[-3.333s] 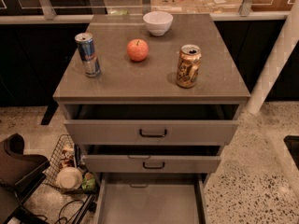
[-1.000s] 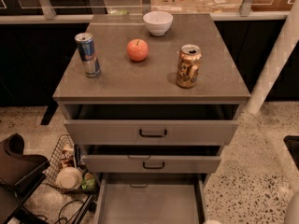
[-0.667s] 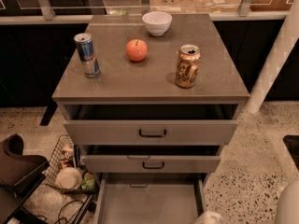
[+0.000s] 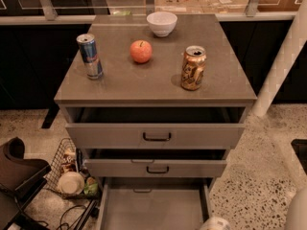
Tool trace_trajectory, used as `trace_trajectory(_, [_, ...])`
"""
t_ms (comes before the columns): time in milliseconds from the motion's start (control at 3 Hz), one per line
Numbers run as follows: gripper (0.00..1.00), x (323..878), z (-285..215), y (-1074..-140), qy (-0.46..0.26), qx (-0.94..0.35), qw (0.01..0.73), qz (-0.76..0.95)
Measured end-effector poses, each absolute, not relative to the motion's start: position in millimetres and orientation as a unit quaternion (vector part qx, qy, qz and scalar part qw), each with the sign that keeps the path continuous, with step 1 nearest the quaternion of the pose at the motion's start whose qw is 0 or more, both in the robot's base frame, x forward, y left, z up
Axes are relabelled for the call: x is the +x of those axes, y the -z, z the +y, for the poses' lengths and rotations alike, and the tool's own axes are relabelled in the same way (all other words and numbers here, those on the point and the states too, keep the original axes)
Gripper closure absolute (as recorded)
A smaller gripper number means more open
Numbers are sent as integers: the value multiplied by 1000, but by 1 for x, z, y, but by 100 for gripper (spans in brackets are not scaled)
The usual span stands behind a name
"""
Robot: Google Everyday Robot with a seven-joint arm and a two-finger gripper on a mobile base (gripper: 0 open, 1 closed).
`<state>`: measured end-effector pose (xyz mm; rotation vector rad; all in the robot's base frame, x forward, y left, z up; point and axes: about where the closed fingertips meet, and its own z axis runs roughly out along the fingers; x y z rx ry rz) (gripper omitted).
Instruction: Close bottom drawer
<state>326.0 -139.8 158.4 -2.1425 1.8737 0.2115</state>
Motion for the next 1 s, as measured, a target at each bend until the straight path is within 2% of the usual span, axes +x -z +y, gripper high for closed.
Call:
trace_trajectory(333, [100,373,-133,-176,-42,-765,168,620])
trace_trajectory(667, [100,373,-133,-176,-42,-765,168,620])
trace_trajectory(1000, [100,413,-127,-202,-8,-783,190,592])
